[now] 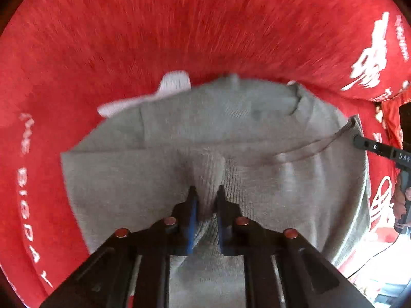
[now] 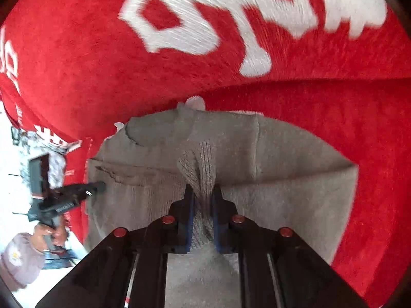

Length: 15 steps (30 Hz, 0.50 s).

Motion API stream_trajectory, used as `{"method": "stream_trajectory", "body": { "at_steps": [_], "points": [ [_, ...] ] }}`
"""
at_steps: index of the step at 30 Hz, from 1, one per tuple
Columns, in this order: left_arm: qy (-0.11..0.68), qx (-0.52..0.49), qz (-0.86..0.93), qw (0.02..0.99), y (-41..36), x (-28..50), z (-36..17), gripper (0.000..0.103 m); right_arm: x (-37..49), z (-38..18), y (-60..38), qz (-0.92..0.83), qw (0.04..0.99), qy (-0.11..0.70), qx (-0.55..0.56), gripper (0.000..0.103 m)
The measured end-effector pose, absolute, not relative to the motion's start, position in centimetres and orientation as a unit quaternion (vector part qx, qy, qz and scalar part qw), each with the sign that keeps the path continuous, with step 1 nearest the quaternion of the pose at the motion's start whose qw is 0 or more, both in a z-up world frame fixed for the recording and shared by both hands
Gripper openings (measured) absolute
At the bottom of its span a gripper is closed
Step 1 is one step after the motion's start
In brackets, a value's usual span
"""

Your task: Fold small clothes

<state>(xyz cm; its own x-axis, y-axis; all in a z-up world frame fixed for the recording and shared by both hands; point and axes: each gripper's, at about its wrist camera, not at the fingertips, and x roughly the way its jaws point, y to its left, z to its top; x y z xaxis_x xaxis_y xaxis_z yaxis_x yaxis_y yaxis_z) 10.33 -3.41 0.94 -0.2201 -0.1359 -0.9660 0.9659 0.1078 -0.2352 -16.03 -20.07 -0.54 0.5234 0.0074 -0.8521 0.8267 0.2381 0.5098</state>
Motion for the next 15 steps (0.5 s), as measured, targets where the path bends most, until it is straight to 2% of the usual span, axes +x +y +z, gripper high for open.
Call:
{"method": "stream_trajectory", "body": {
  "at_steps": [4,8,11,15],
  "points": [
    [0.528,0.334,-0.581,0.521,-1.6,11.3,6.2,0.010,-16.6,3.7,-18.3,-0.331,0.701,0.367,0.514,0.013],
    [0.500,0.311,-0.595,0.547,-1.8,12.6,9.3,0.010,-15.7,7.8,-18.1,-0.351,0.728,0.367,0.461,0.013],
    [0.478,0.325,-0.586,0.569,-3.7,13.2,8.7,0.010,-14.6,7.2,-20.1,-0.357,0.727,0.380,0.446,0.013],
    [0.480,0.354,-0.553,0.581,-5.6,13.4,4.0,0.010,-13.3,2.8,-22.8,-0.364,0.703,0.401,0.461,0.013]
  ]
}}
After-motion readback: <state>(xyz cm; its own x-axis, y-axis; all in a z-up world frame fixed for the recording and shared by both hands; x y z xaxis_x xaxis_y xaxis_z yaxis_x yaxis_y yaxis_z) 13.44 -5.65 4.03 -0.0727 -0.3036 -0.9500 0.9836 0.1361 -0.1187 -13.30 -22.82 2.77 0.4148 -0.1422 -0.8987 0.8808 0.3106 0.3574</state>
